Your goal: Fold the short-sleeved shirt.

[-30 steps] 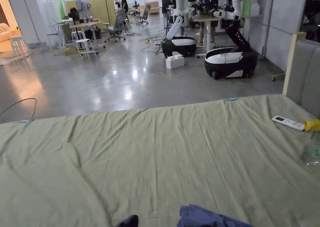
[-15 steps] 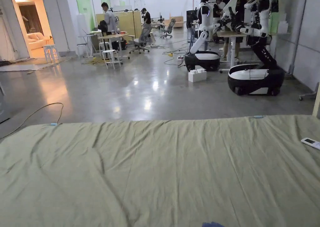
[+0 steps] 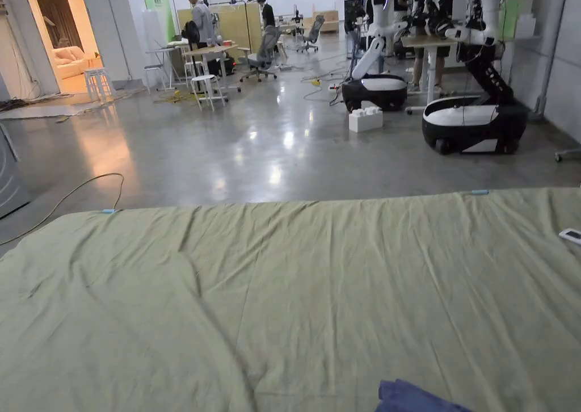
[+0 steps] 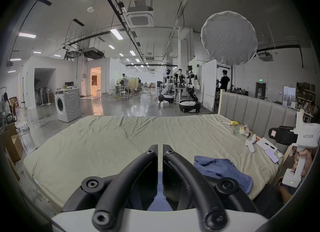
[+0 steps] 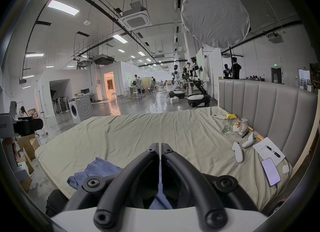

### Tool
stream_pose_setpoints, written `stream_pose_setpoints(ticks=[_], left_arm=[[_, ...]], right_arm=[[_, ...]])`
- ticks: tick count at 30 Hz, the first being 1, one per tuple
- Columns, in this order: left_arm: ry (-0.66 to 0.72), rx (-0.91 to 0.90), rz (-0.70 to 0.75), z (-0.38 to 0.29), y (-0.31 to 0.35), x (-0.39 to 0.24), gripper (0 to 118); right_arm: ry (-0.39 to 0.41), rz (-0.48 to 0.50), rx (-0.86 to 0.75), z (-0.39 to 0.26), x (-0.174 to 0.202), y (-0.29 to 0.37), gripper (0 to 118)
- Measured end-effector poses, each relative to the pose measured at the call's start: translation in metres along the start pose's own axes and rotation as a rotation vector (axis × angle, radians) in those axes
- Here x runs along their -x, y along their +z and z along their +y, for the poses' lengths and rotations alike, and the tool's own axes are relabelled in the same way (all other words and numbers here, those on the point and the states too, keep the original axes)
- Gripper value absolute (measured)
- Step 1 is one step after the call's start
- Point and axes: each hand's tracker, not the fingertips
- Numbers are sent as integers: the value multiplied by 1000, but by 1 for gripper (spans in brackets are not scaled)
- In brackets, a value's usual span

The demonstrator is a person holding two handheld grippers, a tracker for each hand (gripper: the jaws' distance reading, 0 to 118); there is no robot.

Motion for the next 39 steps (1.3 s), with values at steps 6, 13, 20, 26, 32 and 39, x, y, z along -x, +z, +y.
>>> stream_pose_setpoints(ticks=[6, 13, 20, 26, 32, 39], left_arm=[[49, 141, -31, -18, -48, 27, 5], [109, 440, -93, -76, -177, 52, 67], [37, 661, -92, -127, -303, 55, 71], [35, 781, -55, -164, -347, 61, 71], [-125, 748, -71, -158, -328, 44, 13], [-289, 851, -35, -179, -382, 99, 9]], right_arm=[[-36, 6, 61, -17, -6, 1, 3], [-17, -28, 158, -39, -10, 9, 3], [-45, -116, 214, -50, -25, 17, 3], [-92, -194, 232, -57, -44, 27, 3], [-129, -226, 294, -73, -53, 23, 3], [-94, -154, 350, -66, -47, -17, 3]])
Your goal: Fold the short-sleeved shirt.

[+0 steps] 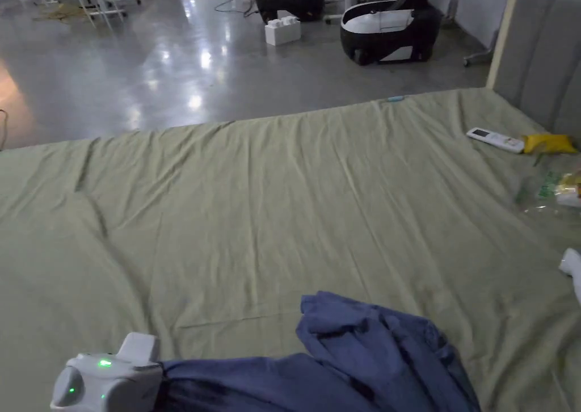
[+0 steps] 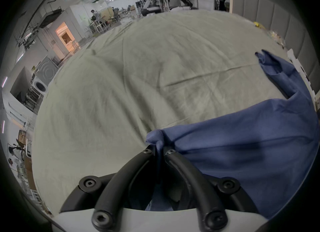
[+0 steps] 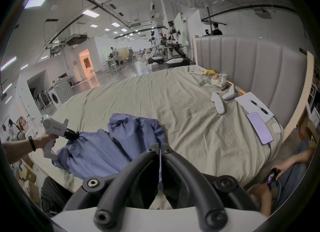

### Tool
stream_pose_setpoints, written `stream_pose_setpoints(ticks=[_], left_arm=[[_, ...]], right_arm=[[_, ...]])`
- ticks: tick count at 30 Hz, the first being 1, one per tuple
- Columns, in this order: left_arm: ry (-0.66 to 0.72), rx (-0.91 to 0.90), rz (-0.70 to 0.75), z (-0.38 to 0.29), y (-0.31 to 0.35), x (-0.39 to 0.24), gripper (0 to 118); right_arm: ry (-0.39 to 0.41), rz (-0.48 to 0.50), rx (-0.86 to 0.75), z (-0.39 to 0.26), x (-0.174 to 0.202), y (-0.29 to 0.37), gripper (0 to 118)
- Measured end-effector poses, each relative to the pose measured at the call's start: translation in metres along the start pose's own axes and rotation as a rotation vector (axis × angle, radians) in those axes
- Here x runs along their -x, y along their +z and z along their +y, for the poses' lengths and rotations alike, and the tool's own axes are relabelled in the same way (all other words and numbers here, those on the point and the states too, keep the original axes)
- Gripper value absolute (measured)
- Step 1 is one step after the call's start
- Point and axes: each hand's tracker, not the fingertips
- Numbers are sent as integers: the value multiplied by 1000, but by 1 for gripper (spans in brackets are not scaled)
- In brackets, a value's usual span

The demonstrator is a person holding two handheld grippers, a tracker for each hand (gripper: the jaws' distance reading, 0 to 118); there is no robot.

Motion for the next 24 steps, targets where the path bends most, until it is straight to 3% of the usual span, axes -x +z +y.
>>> stream_pose_setpoints(ticks=[3, 4, 5, 7, 15, 18, 22, 24], left_arm=[[15, 60, -14, -8, 14, -20, 9], [16, 77, -20, -9, 13, -20, 9], [15, 87, -17, 5, 36, -88, 9], [27, 109, -27, 3, 36, -88, 9], [66, 149, -45, 18, 26, -71, 8], [68, 153, -51, 30, 27, -78, 8], [78, 147, -60, 27, 28, -76, 8], [80, 147, -63, 28, 28, -77, 8]], right_arm=[[33, 19, 29, 9, 4, -34, 9], [32, 22, 47, 8, 3, -48, 21], [23, 23, 61, 7, 2, -62, 42], [-8, 25, 126, 2, -2, -89, 62], [62, 13, 251, -11, 2, -162, 61], [77, 21, 290, -13, 2, -178, 54], [107, 41, 298, -15, -1, -183, 54], [79, 39, 264, -10, -7, -181, 54]])
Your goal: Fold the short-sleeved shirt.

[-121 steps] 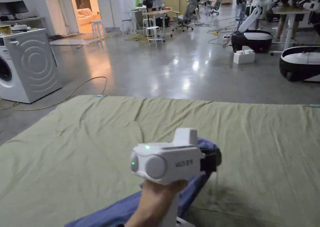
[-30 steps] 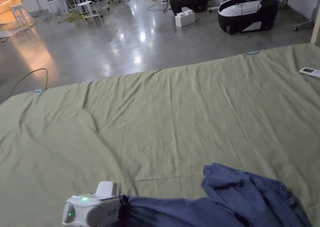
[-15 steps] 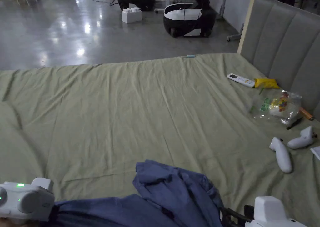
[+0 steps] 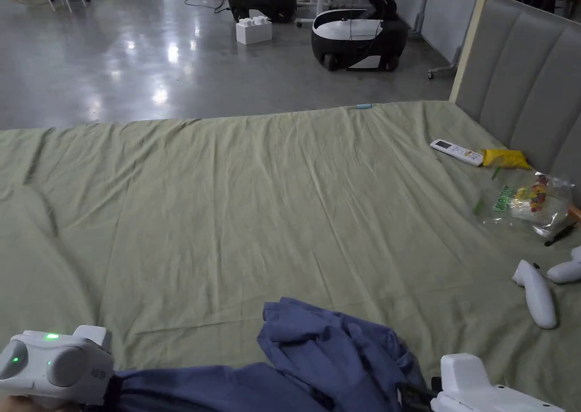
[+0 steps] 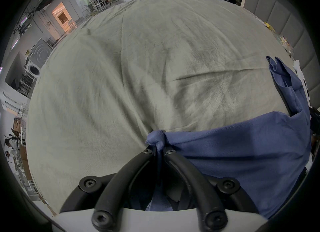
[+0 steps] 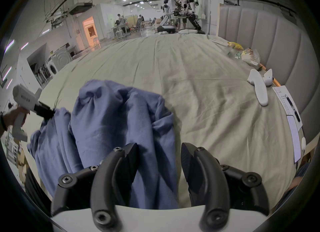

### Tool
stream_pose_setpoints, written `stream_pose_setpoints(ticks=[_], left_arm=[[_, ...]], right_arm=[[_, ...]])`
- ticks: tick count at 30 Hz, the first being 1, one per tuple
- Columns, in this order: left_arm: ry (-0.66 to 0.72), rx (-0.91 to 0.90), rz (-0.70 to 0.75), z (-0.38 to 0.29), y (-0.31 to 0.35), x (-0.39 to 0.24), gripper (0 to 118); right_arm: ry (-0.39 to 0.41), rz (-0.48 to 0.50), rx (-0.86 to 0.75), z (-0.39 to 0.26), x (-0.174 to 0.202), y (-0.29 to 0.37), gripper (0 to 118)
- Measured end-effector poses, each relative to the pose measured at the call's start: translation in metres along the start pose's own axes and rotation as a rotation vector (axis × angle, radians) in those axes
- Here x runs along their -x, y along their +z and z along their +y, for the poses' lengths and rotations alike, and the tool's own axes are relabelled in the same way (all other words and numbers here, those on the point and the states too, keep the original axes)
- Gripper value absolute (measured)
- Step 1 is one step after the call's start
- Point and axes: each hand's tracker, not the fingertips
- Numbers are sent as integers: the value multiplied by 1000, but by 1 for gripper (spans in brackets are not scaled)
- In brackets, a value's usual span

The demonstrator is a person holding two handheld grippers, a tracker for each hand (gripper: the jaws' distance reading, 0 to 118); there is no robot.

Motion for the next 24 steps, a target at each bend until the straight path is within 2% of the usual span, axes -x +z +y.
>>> stream_pose_setpoints(ticks=[2, 4, 6, 8, 10, 12, 15, 16, 19, 21, 24], left_arm=[[7, 8, -7, 0, 2, 2, 8], [15, 17, -15, 2, 2, 2, 8], [26, 21, -22, 3, -1, 7, 8], [28, 21, -21, 3, -1, 6, 8], [25, 18, -18, 2, -1, 6, 8], [28, 12, -15, 2, 0, 5, 8], [29, 12, -16, 1, -1, 6, 8], [30, 16, -20, 2, -1, 7, 8], [34, 23, -24, 4, -1, 7, 8], [38, 13, -20, 2, -1, 7, 8], [40, -40, -7, -6, 1, 6, 8]], right_arm=[[-94, -25, 3, 6, -8, -4, 54], [-123, -14, 12, 11, -11, -9, 54], [-68, 4, 7, 12, -6, -13, 54], [-3, -35, 10, 15, 1, -20, 54], [-9, -40, 13, 16, 9, -21, 53], [5, -7, -27, 14, 18, -17, 47], [98, 29, -2, 12, 34, -23, 45], [104, 30, 28, 12, 37, -28, 45], [54, 12, 48, 12, 34, -39, 25], [11, 42, 46, 13, 28, -38, 17], [0, 67, 31, 12, 19, -29, 9]])
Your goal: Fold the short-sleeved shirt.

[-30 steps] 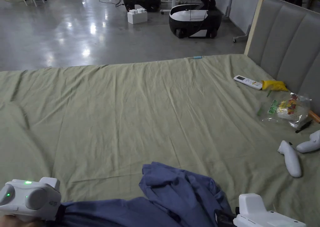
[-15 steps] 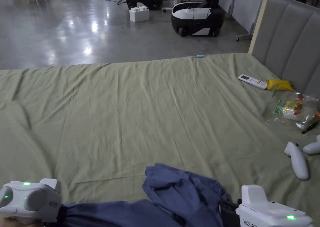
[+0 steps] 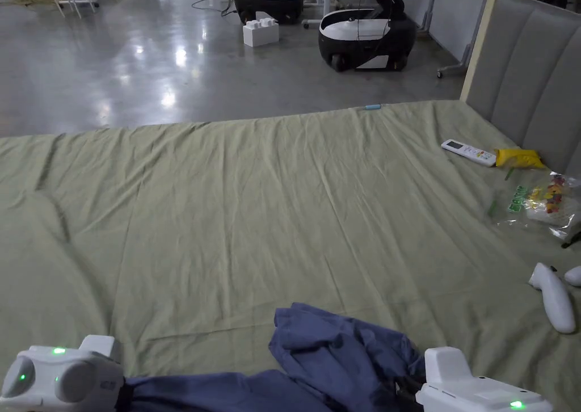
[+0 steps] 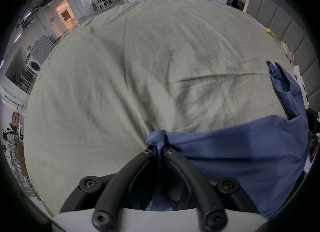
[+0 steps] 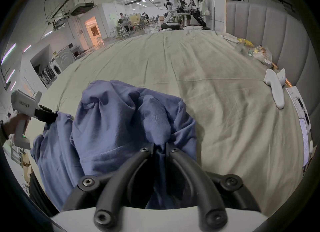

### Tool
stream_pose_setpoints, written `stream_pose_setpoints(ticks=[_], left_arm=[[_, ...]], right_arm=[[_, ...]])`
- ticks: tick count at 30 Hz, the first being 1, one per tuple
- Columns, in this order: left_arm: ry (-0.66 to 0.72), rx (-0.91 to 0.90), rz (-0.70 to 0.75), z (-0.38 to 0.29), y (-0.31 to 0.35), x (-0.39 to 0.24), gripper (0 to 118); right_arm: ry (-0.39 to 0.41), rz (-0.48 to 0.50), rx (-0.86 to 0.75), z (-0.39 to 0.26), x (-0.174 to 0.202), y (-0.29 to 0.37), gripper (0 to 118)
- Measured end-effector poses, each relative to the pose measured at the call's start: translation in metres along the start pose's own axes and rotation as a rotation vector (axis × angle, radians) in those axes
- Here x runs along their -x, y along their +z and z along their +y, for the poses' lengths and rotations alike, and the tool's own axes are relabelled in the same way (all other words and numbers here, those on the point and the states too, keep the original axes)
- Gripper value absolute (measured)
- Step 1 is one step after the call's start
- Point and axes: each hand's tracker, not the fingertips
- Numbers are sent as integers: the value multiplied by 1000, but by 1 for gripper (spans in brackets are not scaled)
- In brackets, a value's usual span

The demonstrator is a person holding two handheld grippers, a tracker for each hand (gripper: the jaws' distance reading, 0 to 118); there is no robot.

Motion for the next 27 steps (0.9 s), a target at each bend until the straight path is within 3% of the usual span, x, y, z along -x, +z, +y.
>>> stream_pose_setpoints(ticks=[5, 7, 10, 15, 21, 27], left_arm=[[26, -130, -15, -15, 17, 3, 5], [45, -225, -92, -25, 40, 8, 5], [144, -420, -158, -45, 96, 20, 5], [292, -716, -273, -70, 215, 51, 5], [273, -985, -199, -79, 345, 71, 5], [274, -1165, -160, -69, 429, 86, 5]], right_arm=[[-34, 55, -55, 6, -10, 23, 6], [-43, 76, -116, 12, -13, 40, 6], [-71, 107, -196, 27, -19, 70, 6], [-36, 137, -391, 72, -22, 139, 6], [-71, 190, -609, 140, -21, 213, 6], [8, 130, -780, 206, -3, 275, 6]])
